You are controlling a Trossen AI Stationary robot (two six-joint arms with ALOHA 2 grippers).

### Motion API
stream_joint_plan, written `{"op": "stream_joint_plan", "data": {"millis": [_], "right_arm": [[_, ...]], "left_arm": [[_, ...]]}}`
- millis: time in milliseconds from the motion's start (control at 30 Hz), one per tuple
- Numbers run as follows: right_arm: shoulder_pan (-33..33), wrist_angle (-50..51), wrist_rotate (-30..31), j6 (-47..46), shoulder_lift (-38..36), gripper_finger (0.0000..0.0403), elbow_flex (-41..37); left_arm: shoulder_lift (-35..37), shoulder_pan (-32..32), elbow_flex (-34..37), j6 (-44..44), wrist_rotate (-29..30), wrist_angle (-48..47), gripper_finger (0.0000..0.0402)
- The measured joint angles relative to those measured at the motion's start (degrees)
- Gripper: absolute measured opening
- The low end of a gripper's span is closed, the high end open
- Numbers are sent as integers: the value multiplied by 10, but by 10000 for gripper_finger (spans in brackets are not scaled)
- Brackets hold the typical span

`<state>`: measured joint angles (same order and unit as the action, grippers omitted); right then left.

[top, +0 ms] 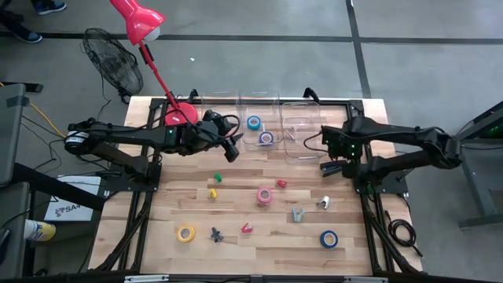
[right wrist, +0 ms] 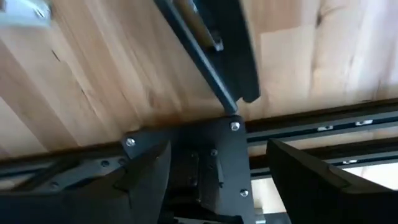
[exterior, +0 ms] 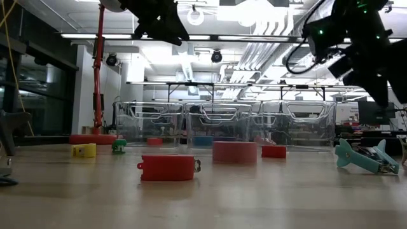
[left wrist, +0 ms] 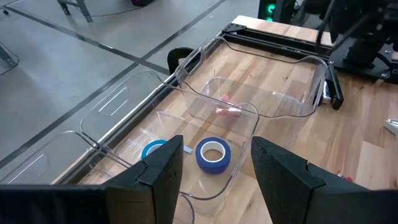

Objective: Pick and place Stapler, Stapler remover, tape
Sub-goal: Adjust the right transparent bin

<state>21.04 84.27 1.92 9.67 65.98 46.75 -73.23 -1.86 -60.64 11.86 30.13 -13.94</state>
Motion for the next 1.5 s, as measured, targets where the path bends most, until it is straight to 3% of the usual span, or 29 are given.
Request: {"op": "stream_joint_plan", "data": {"millis": [133, 367, 567, 800, 1033, 1500], "right_arm": [[-25, -19, 7, -6, -2, 257, 18], [-72, -69, -130, -4, -2, 257, 13], [-129, -201, -155, -2, -2, 257, 11], [-164, -317, -78, 27, 8, 257, 11], [-162, -338, -62, 43, 61, 257, 11], [-161, -423, 102, 59, 131, 257, 11]], "left_arm": [[0, 0, 0, 0, 0, -1, 186], [0, 0, 0, -2, -12, -11, 186], [0, 0, 0, -2, -12, -17, 186], [0, 0, 0, -2, -12, -17, 186], [0, 0, 0, -2, -12, -30, 186], [0, 0, 0, -2, -12, -30, 186]]}}
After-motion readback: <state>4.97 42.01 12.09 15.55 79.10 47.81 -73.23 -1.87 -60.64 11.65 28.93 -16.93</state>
